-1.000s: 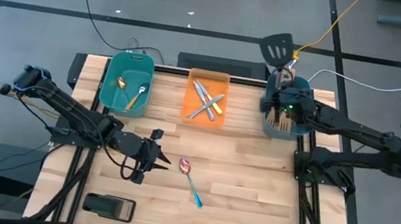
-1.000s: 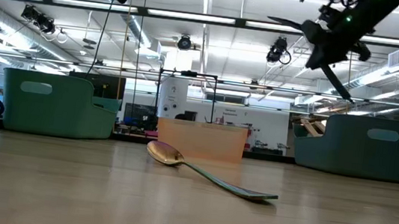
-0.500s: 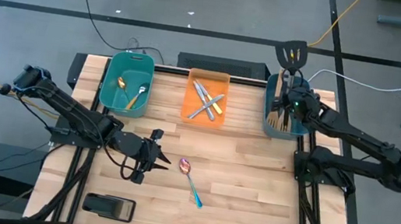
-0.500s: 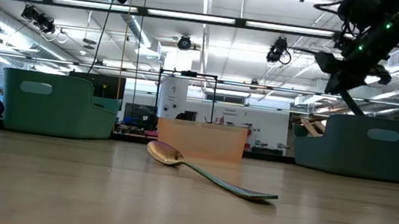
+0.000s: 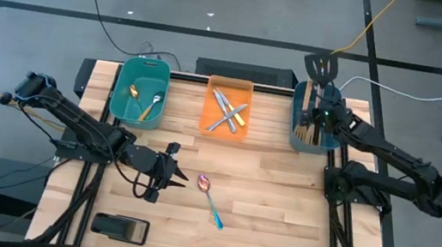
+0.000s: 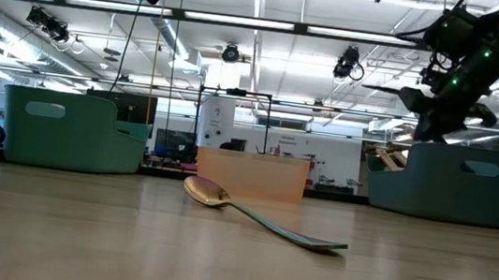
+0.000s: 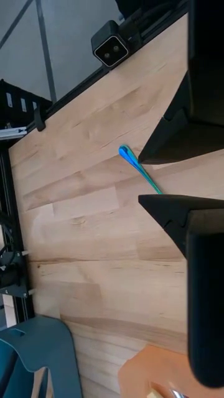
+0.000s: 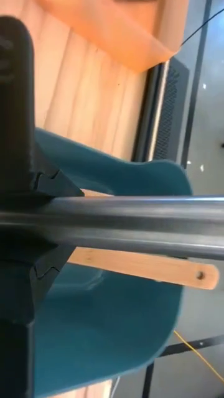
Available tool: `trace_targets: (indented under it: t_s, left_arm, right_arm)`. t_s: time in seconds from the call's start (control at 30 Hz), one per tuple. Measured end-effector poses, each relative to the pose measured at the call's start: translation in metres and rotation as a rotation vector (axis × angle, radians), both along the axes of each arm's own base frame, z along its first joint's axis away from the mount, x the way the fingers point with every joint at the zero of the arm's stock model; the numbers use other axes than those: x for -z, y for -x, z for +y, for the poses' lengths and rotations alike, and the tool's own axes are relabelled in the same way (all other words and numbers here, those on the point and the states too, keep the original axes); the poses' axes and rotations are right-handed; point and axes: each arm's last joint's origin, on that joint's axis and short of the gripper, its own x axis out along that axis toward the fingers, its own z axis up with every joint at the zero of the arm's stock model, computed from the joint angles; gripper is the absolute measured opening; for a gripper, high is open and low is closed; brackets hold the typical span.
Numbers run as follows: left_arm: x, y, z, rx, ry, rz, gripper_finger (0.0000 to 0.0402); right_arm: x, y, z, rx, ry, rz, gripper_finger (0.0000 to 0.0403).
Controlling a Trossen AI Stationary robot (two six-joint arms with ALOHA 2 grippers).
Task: Pick & Place Kitchen Items
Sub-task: Put the black spatula into the blue bin, then put the blue spoon into the green bin
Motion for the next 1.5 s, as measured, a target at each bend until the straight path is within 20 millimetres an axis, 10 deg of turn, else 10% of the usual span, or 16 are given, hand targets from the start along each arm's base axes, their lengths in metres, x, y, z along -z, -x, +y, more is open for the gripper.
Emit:
trace_targets:
  t_s: [0.67,0.97,1.5]
  left_arm:
    - [0.000,0.000,0.000,0.000,0.000,0.000,0.0094]
    - [0.000,0.000,0.000,0.000,0.000,0.000,0.0094]
    - [0.000,0.000,0.000,0.005,-0.010,-0.002,0.0094]
  right_arm:
    - [0.014,0.005,-0.002,0.034,-0.036,-0.019,0.0151]
    - [-0.024,-0.013,-0.004,-0.185,-0.017,-0.242,0.0124]
    - [-0.069,-0.068,0.064,-0.767,-0.083,-0.416,0.0082]
